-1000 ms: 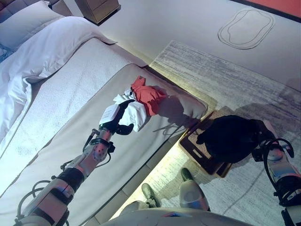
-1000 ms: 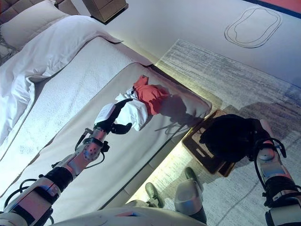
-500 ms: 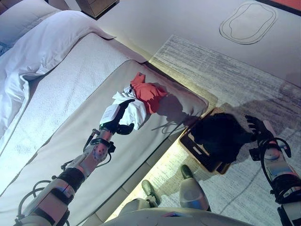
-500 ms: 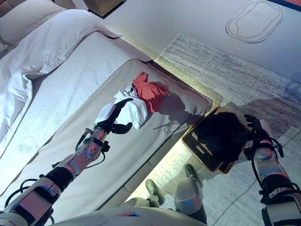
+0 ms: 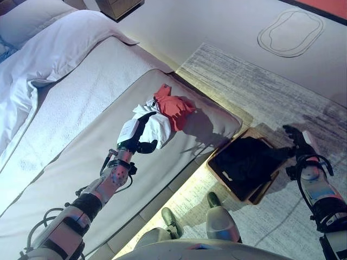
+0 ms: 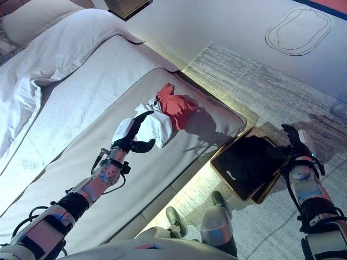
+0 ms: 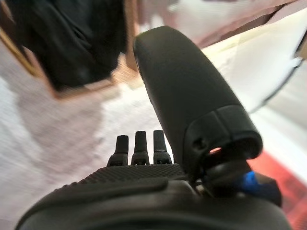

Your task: Pick up the clothes from the bed and place them into the basket

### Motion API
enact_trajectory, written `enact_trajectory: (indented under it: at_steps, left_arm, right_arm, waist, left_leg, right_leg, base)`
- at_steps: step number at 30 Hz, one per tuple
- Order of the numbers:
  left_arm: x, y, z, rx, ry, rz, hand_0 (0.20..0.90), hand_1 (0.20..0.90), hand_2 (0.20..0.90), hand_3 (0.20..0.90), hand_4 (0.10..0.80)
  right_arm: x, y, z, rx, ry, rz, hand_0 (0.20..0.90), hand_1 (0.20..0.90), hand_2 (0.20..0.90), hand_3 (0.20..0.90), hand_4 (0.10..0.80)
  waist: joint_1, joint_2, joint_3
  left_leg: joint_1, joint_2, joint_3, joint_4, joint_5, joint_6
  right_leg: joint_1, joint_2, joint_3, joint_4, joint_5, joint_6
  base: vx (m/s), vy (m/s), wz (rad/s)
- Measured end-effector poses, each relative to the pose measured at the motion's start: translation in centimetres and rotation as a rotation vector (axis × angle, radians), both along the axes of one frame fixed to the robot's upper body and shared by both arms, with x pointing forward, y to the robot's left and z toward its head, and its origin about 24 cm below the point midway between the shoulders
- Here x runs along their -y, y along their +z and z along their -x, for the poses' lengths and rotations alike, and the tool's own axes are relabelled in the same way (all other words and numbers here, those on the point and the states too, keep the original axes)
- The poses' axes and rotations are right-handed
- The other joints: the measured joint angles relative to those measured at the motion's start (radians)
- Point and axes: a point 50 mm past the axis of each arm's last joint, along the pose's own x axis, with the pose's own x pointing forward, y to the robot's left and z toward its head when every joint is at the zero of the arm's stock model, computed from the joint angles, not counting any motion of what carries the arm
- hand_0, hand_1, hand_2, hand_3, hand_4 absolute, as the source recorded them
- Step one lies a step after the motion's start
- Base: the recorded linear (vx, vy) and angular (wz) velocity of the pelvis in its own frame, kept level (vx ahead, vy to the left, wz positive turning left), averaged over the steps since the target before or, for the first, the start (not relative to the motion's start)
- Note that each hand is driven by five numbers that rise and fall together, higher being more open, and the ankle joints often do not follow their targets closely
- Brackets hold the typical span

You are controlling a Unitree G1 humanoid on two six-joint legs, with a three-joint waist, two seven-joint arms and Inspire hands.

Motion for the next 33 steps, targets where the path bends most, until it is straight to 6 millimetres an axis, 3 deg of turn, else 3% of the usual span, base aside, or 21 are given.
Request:
enact_trajectory:
  at_steps: [5,10,14,17,20,23,27,33]
  left_arm:
    - [0.4,0.2,-0.1,0.036,0.026,0.027,0.900,0.900,0.900,0.900,0.800]
    - [-0.3,-0.2,0.0,0.049,0.066,0.032,0.900,0.900,0.900,0.900,0.800]
    - [-1.5,0.3,-0.1,0.092,0.129,0.040,0.900,0.900,0.900,0.900,0.800]
    - [-2.6,1.1,-0.3,0.146,0.152,0.035,0.900,0.900,0.900,0.900,0.800]
    - [-2.8,1.4,-0.3,0.157,0.152,0.033,0.900,0.900,0.900,0.900,0.800]
    - [-3.0,1.5,-0.4,0.164,0.158,0.034,0.900,0.900,0.900,0.900,0.800]
    - [-2.8,2.5,-0.5,0.199,0.144,0.064,0.900,0.900,0.900,0.900,0.800]
    - [-1.9,4.3,-0.7,0.269,0.093,0.105,0.900,0.900,0.900,0.900,0.800]
  right_arm:
    - [-2.2,3.9,-3.3,0.084,0.122,0.158,0.900,0.900,0.900,0.900,0.800]
    - [-4.9,8.6,-7.0,0.177,0.236,0.287,0.900,0.900,0.900,0.900,0.800]
    - [-7.1,12.9,-9.3,0.273,0.302,0.384,0.900,0.900,0.900,0.900,0.800]
    - [-9.0,16.8,-10.9,0.348,0.340,0.468,0.900,0.900,0.900,0.900,0.800]
    - [-10.0,19.1,-11.7,0.370,0.344,0.522,0.900,0.900,0.900,0.900,0.800]
    - [-11.2,19.1,-12.3,0.342,0.367,0.537,0.900,0.900,0.900,0.900,0.800]
    - [-12.5,17.7,-12.9,0.263,0.401,0.523,0.900,0.900,0.900,0.900,0.800]
    - [-11.7,15.6,-13.6,0.124,0.318,0.475,0.900,0.900,0.900,0.900,0.800]
  waist:
    - [0.049,-0.002,0.001]
    - [0.143,-0.008,0.005]
    - [0.225,-0.030,0.028]
    - [0.271,-0.064,0.084]
    - [0.327,-0.066,0.156]
    - [0.368,-0.065,0.213]
    - [0.395,-0.058,0.242]
    - [0.427,-0.040,0.266]
  left_leg:
    - [-0.044,-0.001,-0.057,0.036,0.002,0.002]
    - [-0.114,-0.004,-0.129,0.106,0.003,0.003]
    - [-0.205,-0.014,-0.190,0.184,0.003,0.003]
    - [-0.299,-0.040,-0.229,0.258,0.003,0.002]
    - [-0.360,-0.060,-0.254,0.326,-0.005,-0.006]
    - [-0.408,-0.068,-0.274,0.400,-0.026,-0.008]
    - [-0.512,-0.088,-0.295,0.519,-0.056,-0.005]
    - [-0.663,-0.108,-0.334,0.645,-0.094,-0.012]
  right_leg:
    - [0.000,-0.008,-0.054,0.005,0.000,0.000]
    - [-0.023,-0.014,-0.124,0.045,-0.007,-0.010]
    - [-0.112,-0.034,-0.175,0.185,-0.073,-0.037]
    - [-0.236,-0.075,-0.203,0.371,-0.151,-0.057]
    - [-0.303,-0.106,-0.218,0.480,-0.191,-0.072]
    - [-0.336,-0.119,-0.228,0.551,-0.214,-0.084]
    - [-0.418,-0.147,-0.235,0.664,-0.251,-0.099]
    - [-0.544,-0.176,-0.251,0.798,-0.302,-0.105]
  base:
    - [-0.052,0.011,0.32]
    - [-0.031,0.017,0.40]
    - [-0.088,-0.015,0.45]
    - [-0.086,-0.007,0.52]
    - [-0.023,0.035,0.37]
    - [0.009,0.049,0.23]
    - [-0.013,0.017,0.24]
    - [0.012,-0.033,0.25]
